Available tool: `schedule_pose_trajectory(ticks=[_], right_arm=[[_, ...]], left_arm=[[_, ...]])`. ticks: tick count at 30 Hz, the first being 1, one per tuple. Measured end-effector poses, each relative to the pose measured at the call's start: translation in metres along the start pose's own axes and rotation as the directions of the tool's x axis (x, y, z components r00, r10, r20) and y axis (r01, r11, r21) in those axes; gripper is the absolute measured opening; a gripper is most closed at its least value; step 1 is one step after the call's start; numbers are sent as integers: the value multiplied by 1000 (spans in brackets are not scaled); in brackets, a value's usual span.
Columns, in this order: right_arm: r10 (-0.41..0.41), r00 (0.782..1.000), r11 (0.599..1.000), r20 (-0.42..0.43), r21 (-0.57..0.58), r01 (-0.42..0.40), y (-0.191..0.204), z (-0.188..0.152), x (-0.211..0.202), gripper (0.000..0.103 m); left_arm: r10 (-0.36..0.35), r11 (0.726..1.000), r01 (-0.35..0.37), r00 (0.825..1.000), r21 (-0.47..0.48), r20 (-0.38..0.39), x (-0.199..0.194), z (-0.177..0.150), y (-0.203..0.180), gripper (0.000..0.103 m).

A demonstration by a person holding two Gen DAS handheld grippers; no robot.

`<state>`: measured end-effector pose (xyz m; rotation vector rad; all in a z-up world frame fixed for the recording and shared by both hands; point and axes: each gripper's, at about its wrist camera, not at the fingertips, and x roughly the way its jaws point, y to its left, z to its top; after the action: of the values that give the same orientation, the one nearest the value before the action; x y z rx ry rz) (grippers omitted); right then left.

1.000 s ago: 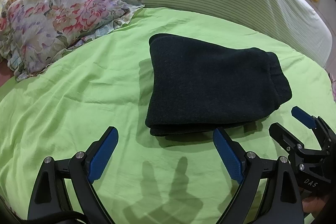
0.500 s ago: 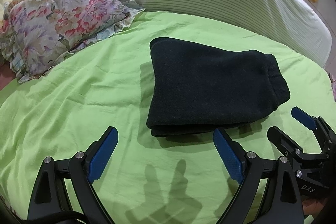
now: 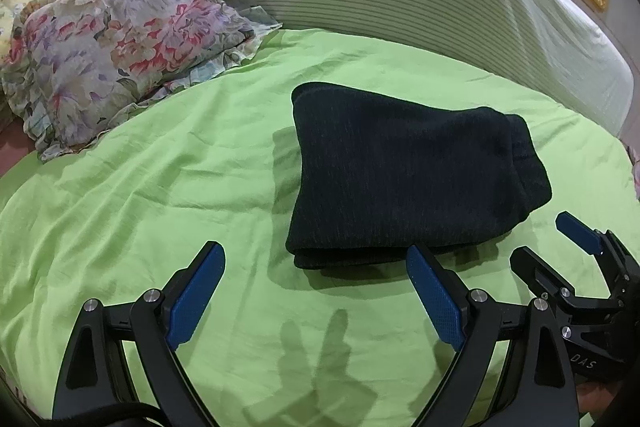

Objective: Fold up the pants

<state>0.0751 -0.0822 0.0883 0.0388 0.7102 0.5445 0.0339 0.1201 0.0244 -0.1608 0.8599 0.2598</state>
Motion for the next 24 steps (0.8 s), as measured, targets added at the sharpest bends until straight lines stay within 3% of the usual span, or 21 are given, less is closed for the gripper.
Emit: schedule_pose_trajectory(ticks=[24], right_arm=[[-3, 1000, 1000, 12, 7, 3, -4, 6, -2, 92]], left_arm=[[0, 1000, 0, 1000, -9, 6, -3, 5, 2, 94]])
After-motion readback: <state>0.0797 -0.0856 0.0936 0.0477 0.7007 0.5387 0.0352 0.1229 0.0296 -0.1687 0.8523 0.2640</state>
